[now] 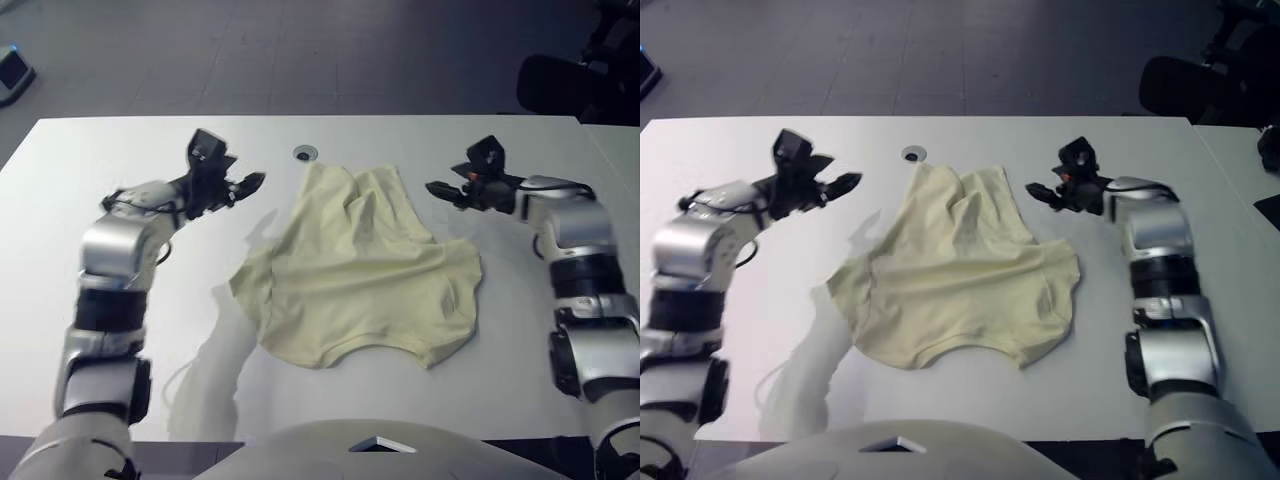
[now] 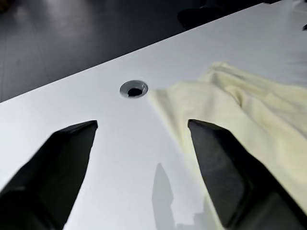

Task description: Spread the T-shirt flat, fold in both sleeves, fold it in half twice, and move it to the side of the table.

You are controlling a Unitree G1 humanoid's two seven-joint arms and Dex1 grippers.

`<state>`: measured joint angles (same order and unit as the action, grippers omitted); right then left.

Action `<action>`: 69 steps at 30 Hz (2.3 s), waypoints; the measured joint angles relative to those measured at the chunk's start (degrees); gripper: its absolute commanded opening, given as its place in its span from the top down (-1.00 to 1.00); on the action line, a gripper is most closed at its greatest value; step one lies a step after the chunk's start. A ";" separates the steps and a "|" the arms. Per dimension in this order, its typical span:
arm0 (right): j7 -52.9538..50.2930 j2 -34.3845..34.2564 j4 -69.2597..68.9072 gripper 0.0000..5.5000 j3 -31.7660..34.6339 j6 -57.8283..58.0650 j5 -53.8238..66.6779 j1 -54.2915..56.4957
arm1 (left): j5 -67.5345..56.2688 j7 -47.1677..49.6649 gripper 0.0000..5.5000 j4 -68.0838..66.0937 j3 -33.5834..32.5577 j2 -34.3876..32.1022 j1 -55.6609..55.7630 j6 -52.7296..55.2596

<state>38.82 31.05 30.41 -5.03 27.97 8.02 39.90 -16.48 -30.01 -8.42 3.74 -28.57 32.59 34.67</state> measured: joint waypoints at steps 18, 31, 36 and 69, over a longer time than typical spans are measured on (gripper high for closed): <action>-26.35 -17.14 42.68 -0.96 -7.27 -30.18 -19.06 14.92 | 24.04 13.09 -0.95 -63.42 12.24 20.72 22.47 -36.50; -30.74 -15.02 43.74 -0.96 -5.96 -27.80 -21.16 14.67 | 20.51 13.69 -0.95 -61.42 2.75 20.65 19.13 -32.97; -32.17 -14.84 43.70 -0.96 -5.06 -27.00 -21.20 14.67 | 19.53 16.75 -0.95 -60.75 0.43 20.65 18.67 -31.22; -32.33 -10.66 -32.56 -0.96 33.73 15.59 37.79 -37.81 | 3.00 15.86 -0.95 24.51 -20.57 13.71 -12.83 11.53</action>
<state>6.49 20.39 -2.15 28.69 43.56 45.81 2.09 -13.47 -14.15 16.09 -16.83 -14.86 19.76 46.20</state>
